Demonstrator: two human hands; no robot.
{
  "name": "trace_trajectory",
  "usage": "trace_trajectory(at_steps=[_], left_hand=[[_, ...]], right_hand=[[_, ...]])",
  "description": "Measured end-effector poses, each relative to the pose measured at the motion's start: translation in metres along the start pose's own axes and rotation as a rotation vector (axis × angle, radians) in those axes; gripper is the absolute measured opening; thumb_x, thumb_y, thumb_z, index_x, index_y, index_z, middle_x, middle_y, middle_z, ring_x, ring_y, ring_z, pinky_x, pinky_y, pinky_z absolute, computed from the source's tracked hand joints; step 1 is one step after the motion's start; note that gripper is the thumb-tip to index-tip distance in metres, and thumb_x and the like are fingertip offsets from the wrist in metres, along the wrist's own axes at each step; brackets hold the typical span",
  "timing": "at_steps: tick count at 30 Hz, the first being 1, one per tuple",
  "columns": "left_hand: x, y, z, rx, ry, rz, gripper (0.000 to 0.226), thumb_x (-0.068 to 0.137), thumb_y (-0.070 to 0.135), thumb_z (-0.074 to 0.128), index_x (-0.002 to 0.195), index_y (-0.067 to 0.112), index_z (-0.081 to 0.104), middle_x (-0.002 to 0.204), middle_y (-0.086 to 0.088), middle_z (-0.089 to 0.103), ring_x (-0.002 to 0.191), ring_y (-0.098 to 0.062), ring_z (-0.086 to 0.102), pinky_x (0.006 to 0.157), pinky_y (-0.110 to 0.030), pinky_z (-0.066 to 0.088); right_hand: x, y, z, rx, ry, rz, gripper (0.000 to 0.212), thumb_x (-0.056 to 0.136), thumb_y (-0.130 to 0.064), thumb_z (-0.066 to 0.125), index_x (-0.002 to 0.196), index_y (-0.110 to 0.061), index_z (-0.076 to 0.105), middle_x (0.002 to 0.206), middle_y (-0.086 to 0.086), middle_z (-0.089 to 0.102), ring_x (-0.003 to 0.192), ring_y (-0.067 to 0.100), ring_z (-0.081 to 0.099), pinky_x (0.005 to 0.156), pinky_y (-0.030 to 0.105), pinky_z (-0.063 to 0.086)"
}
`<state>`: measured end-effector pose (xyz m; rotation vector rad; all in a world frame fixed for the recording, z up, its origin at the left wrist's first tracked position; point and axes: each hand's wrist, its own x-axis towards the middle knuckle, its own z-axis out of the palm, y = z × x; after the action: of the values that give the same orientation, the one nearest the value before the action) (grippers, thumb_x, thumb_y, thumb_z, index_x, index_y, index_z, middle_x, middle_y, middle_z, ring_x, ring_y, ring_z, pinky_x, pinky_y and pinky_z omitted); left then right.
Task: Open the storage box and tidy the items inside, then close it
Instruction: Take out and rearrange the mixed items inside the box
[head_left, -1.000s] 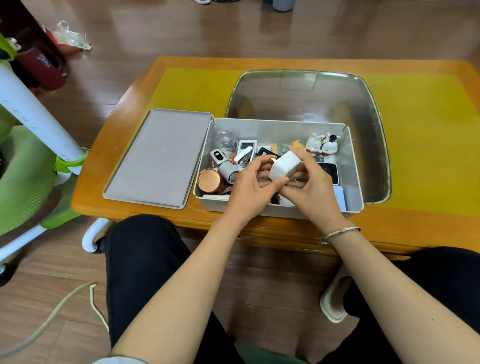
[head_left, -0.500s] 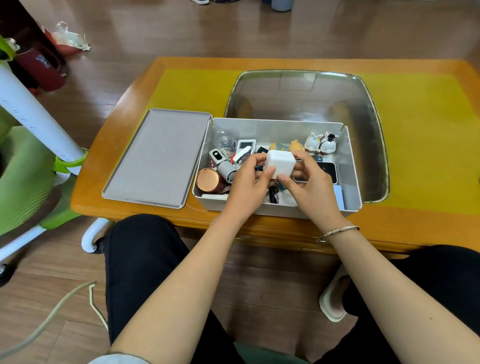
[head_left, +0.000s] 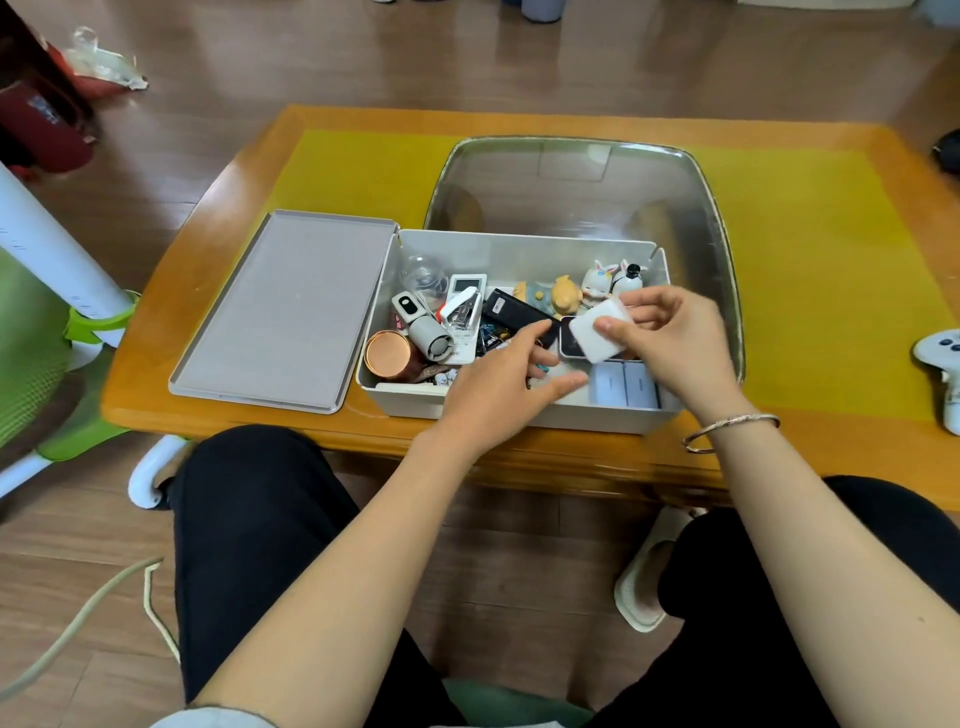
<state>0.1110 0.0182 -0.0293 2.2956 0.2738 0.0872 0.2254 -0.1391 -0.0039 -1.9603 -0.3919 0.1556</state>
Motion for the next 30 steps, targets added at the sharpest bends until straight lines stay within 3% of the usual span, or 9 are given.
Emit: trace_trajectory(at_steps=[4, 9, 14, 18, 22, 24, 27, 30], left_hand=[[-0.005, 0.010, 0.018, 0.276, -0.049, 0.212, 0.057, 0.077, 0.071, 0.054, 0.117, 0.030, 0.054, 0.107, 0.016, 0.062, 0.103, -0.007, 0.056, 0.078, -0.032, 0.044], [-0.002, 0.020, 0.044, 0.582, -0.046, 0.390, 0.048, 0.089, 0.056, 0.052, 0.125, 0.025, 0.055, 0.118, 0.003, 0.063, 0.110, -0.020, 0.055, 0.090, -0.036, 0.036], [-0.002, 0.016, 0.045, 0.598, 0.010, 0.414, 0.027, 0.095, 0.037, 0.048, 0.111, 0.021, 0.062, 0.107, 0.001, 0.066, 0.101, -0.023, 0.059, 0.082, -0.034, 0.037], [-0.002, 0.017, 0.047, 0.607, 0.016, 0.388, 0.024, 0.095, 0.033, 0.047, 0.108, 0.018, 0.061, 0.100, 0.000, 0.068, 0.095, -0.024, 0.061, 0.077, -0.035, 0.040], [-0.002, 0.017, 0.046, 0.586, 0.018, 0.378, 0.027, 0.096, 0.034, 0.047, 0.118, 0.019, 0.053, 0.099, 0.000, 0.069, 0.092, -0.023, 0.062, 0.074, -0.035, 0.043], [-0.002, 0.017, 0.047, 0.579, 0.016, 0.376, 0.029, 0.096, 0.034, 0.047, 0.122, 0.021, 0.048, 0.097, 0.000, 0.069, 0.089, -0.023, 0.063, 0.072, -0.036, 0.046], [-0.002, 0.016, 0.047, 0.597, 0.022, 0.396, 0.032, 0.097, 0.035, 0.045, 0.127, 0.023, 0.045, 0.093, 0.000, 0.069, 0.085, -0.024, 0.064, 0.066, -0.034, 0.044], [-0.003, 0.016, 0.046, 0.609, 0.030, 0.413, 0.034, 0.097, 0.035, 0.047, 0.129, 0.023, 0.047, 0.088, -0.003, 0.069, 0.080, -0.026, 0.063, 0.060, -0.033, 0.038]], right_hand=[[0.015, 0.013, -0.027, -0.159, -0.062, -0.015, 0.025, 0.071, -0.027, 0.081, 0.093, -0.023, 0.070, 0.081, -0.004, 0.069, 0.071, 0.003, 0.060, 0.071, 0.022, 0.048], [0.016, 0.019, -0.039, -0.423, -0.224, -0.100, 0.027, 0.072, -0.034, 0.078, 0.095, -0.020, 0.073, 0.079, -0.013, 0.067, 0.073, -0.001, 0.059, 0.077, 0.024, 0.046], [0.014, 0.014, -0.045, -0.499, -0.408, -0.096, 0.023, 0.074, -0.037, 0.076, 0.092, -0.022, 0.074, 0.082, -0.004, 0.071, 0.081, 0.014, 0.065, 0.080, 0.033, 0.050], [0.013, 0.010, -0.044, -0.556, -0.545, -0.069, 0.019, 0.080, -0.036, 0.071, 0.094, -0.023, 0.074, 0.086, -0.005, 0.073, 0.085, 0.010, 0.065, 0.087, 0.034, 0.047], [0.015, 0.002, -0.041, -0.902, -0.562, -0.154, 0.016, 0.087, -0.027, 0.064, 0.101, -0.029, 0.071, 0.090, -0.006, 0.065, 0.081, 0.011, 0.049, 0.075, 0.028, 0.036], [0.015, -0.001, -0.040, -0.953, -0.593, -0.141, 0.021, 0.087, -0.020, 0.062, 0.105, -0.027, 0.070, 0.089, -0.006, 0.063, 0.082, 0.013, 0.050, 0.073, 0.026, 0.038], [0.012, -0.004, -0.036, -0.960, -0.608, -0.117, 0.026, 0.088, -0.018, 0.059, 0.113, -0.024, 0.067, 0.107, -0.003, 0.068, 0.098, 0.018, 0.058, 0.084, 0.031, 0.047], [0.009, -0.004, -0.031, -1.014, -0.575, -0.135, 0.037, 0.093, -0.028, 0.054, 0.130, -0.028, 0.053, 0.116, -0.004, 0.065, 0.111, 0.019, 0.056, 0.088, 0.034, 0.042]])
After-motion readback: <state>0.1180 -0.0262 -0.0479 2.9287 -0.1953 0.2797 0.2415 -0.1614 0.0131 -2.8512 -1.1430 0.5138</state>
